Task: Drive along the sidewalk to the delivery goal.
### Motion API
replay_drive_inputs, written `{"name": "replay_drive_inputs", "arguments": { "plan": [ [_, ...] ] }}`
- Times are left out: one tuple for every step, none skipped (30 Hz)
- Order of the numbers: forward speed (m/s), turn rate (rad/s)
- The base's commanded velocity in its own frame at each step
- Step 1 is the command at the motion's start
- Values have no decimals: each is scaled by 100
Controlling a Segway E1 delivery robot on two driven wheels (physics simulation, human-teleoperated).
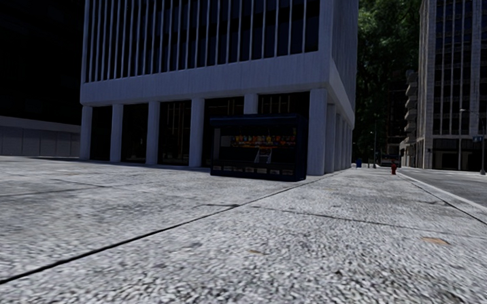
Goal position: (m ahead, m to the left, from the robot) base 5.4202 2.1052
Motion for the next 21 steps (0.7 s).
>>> {"name": "replay_drive_inputs", "arguments": {
  "plan": [
    [137, 28],
    [137, 28],
    [137, 28],
    [137, 28],
    [138, 27],
    [138, 27],
    [138, 27],
    [138, 27],
    [138, 27],
    [139, 27],
    [139, 27],
    [139, 27],
    [139, 27],
    [139, 27],
    [139, 27],
    [139, 27],
    [139, 27],
    [139, 27],
    [139, 27],
    [139, 27],
    [139, 19]
  ]
}}
